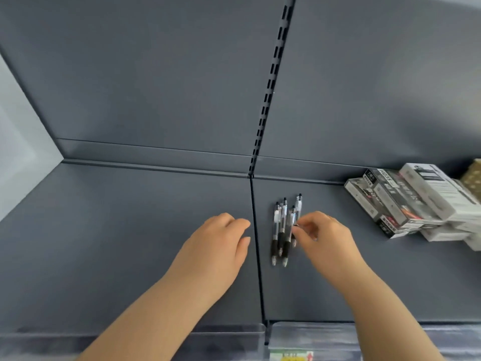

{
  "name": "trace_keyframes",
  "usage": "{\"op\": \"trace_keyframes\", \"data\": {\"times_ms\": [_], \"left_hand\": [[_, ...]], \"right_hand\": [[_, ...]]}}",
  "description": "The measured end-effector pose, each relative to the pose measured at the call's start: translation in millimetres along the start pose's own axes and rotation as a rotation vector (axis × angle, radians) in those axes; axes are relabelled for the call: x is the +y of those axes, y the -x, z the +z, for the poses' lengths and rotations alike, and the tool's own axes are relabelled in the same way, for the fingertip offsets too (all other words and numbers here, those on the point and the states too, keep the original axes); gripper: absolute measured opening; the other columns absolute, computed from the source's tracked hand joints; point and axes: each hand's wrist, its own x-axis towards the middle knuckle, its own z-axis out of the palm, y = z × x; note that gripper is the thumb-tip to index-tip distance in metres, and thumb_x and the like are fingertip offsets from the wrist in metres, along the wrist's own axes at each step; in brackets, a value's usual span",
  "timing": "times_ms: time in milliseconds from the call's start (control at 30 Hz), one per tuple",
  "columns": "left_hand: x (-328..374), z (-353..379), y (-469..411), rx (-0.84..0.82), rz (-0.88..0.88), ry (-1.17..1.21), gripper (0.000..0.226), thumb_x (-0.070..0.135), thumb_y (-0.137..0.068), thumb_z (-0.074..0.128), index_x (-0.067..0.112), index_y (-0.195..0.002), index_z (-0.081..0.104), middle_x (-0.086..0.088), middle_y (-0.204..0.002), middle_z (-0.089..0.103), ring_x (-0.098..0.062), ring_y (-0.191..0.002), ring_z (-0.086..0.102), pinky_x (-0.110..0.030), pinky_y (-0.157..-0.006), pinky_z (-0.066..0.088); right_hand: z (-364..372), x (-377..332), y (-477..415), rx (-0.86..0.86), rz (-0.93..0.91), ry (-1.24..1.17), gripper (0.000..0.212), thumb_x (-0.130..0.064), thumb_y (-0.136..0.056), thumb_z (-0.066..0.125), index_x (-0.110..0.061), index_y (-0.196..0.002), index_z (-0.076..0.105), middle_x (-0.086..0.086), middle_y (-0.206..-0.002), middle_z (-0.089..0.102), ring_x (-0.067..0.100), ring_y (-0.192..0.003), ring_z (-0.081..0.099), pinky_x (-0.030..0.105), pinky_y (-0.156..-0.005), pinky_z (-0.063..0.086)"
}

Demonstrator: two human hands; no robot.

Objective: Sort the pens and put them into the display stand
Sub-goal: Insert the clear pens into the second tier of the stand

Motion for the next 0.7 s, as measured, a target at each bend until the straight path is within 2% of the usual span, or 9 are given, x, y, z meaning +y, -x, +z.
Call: {"op": "trace_keyframes", "data": {"times_ms": [100,200,300,400,467,533,600,633,700], "left_hand": [[23,27,-23,-0.068,-0.018,-0.035,0.031,0.029,-0.100,0.036,0.018,-0.121,0.054,0.004,-0.112,0.053,-0.012,-0.103,0.050,-0.028,-0.087,0.044],[36,53,-52,-0.125,-0.078,-0.098,0.022,0.019,-0.097,0.041,0.011,-0.109,0.057,-0.004,-0.104,0.053,-0.022,-0.097,0.053,-0.037,-0.081,0.047],[44,71,-75,-0.158,-0.151,-0.065,0.019,0.016,-0.094,0.046,0.010,-0.109,0.055,-0.007,-0.103,0.054,-0.026,-0.094,0.055,-0.038,-0.078,0.047],[47,82,-89,-0.141,-0.269,0.027,0.025,0.024,-0.096,0.046,0.008,-0.115,0.050,-0.008,-0.110,0.056,-0.025,-0.096,0.055,-0.031,-0.074,0.042],[48,86,-95,-0.161,-0.345,0.023,0.028,0.029,-0.096,0.046,0.008,-0.113,0.047,-0.009,-0.110,0.056,-0.025,-0.093,0.054,-0.029,-0.070,0.038],[49,86,-101,-0.211,-0.371,-0.037,0.031,0.034,-0.096,0.046,0.007,-0.109,0.048,-0.009,-0.106,0.057,-0.025,-0.090,0.054,-0.030,-0.068,0.037],[46,86,-107,-0.268,-0.367,-0.087,0.032,0.037,-0.096,0.045,0.006,-0.099,0.050,-0.010,-0.097,0.059,-0.023,-0.080,0.051,-0.030,-0.064,0.036],[44,86,-109,-0.298,-0.362,-0.101,0.033,0.039,-0.096,0.045,0.007,-0.088,0.049,-0.010,-0.087,0.060,-0.022,-0.072,0.048,-0.030,-0.060,0.035],[41,84,-112,-0.344,-0.365,-0.123,0.041,0.041,-0.096,0.044,0.010,-0.069,0.042,-0.008,-0.064,0.049,-0.020,-0.059,0.041,-0.030,-0.053,0.032]], "right_hand": [[1,16,-21,-0.141,0.110,-0.086,0.025,-0.032,-0.089,0.060,-0.019,-0.109,0.055,-0.005,-0.093,0.058,0.014,-0.089,0.055,0.023,-0.074,0.038],[2,23,-38,-0.203,0.162,-0.118,0.032,-0.036,-0.089,0.058,-0.014,-0.111,0.050,-0.004,-0.087,0.058,0.020,-0.081,0.060,0.028,-0.072,0.045],[-2,25,-54,-0.302,0.174,-0.090,0.026,-0.032,-0.093,0.051,-0.006,-0.095,0.054,0.004,-0.070,0.058,0.019,-0.054,0.064,0.032,-0.068,0.052],[-5,22,-65,-0.361,0.211,-0.089,0.031,-0.029,-0.095,0.046,-0.006,-0.075,0.050,0.007,-0.057,0.053,0.023,-0.048,0.064,0.038,-0.070,0.056],[-4,18,-70,-0.363,0.248,-0.063,0.033,-0.030,-0.096,0.044,-0.009,-0.071,0.046,0.007,-0.059,0.056,0.025,-0.052,0.066,0.032,-0.061,0.056],[-4,12,-73,-0.360,0.272,0.027,0.035,-0.033,-0.097,0.042,-0.010,-0.071,0.044,0.007,-0.062,0.058,0.024,-0.049,0.063,0.022,-0.050,0.048],[-6,7,-76,-0.368,0.305,0.078,0.039,-0.034,-0.098,0.039,-0.007,-0.071,0.045,0.009,-0.060,0.059,0.022,-0.041,0.057,0.019,-0.047,0.046],[-6,6,-78,-0.376,0.325,0.063,0.040,-0.034,-0.099,0.040,-0.006,-0.072,0.046,0.010,-0.060,0.059,0.022,-0.041,0.055,0.020,-0.047,0.047],[-7,7,-82,-0.393,0.368,-0.024,0.037,-0.030,-0.098,0.042,-0.003,-0.074,0.049,0.013,-0.061,0.060,0.023,-0.045,0.057,0.026,-0.048,0.052]]}}
